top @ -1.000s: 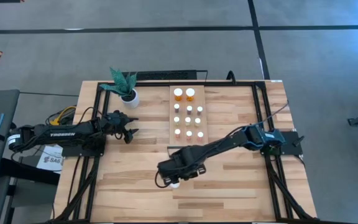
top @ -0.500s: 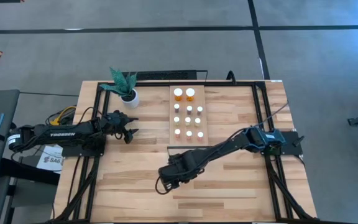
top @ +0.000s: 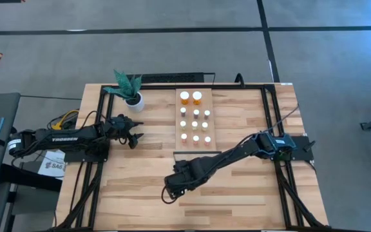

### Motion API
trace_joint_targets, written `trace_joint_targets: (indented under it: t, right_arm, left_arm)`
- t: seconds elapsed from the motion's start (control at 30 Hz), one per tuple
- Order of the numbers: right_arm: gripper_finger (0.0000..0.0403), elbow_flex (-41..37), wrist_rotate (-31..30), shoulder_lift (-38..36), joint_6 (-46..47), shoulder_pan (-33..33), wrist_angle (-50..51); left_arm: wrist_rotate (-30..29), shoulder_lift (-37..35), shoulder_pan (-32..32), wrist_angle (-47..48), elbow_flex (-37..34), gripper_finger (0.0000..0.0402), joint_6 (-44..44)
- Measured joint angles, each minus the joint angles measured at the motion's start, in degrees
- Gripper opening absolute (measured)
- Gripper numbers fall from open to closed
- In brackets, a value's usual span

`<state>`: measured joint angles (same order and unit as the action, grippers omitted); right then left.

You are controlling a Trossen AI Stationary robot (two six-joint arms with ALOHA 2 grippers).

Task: Pick and place medicine bottles onto shelf by color
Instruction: Put the orange pill bottle on the shelf aligned with the other orange pill bottles

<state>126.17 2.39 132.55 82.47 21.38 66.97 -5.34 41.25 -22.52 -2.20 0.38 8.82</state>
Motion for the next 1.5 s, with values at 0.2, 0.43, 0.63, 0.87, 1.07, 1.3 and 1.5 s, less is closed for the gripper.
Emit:
trace_joint_targets:
  t: [0.2,0.43,0.63,0.87,1.07,1.3,1.5]
  right_arm:
    - [0.0394,-0.12,1.61,3.21,1.1,-0.27,-1.7]
    - [0.0398,-0.02,3.44,3.67,1.66,-1.34,-3.57]
    - [0.0395,-0.04,2.32,3.67,3.29,-1.26,-3.86]
    - [0.0383,-0.04,2.04,3.68,4.71,-0.97,-4.21]
    - [0.0373,0.05,1.31,4.2,5.63,-0.51,-4.59]
    - [0.0372,0.0,4.34,6.59,6.17,-1.27,-6.34]
    - [0.0372,-0.02,4.51,6.67,6.21,-1.69,-6.57]
  left_arm:
    - [0.0,-0.02,0.0,-0.02,0.02,0.0291,0.0]
    - [0.0,0.0,-0.01,-0.01,0.01,0.0291,0.0]
    - [0.0,0.0,0.0,-0.01,0.02,0.0291,0.0]
    - [0.0,-0.01,-0.01,-0.01,0.01,0.0291,0.0]
    - [0.0,-0.01,0.0,0.0,0.01,0.0291,0.0]
    - [0.0,0.0,-0.02,0.0,0.02,0.0291,0.0]
    - [0.0,-0.01,-0.01,-0.01,0.02,0.0291,0.0]
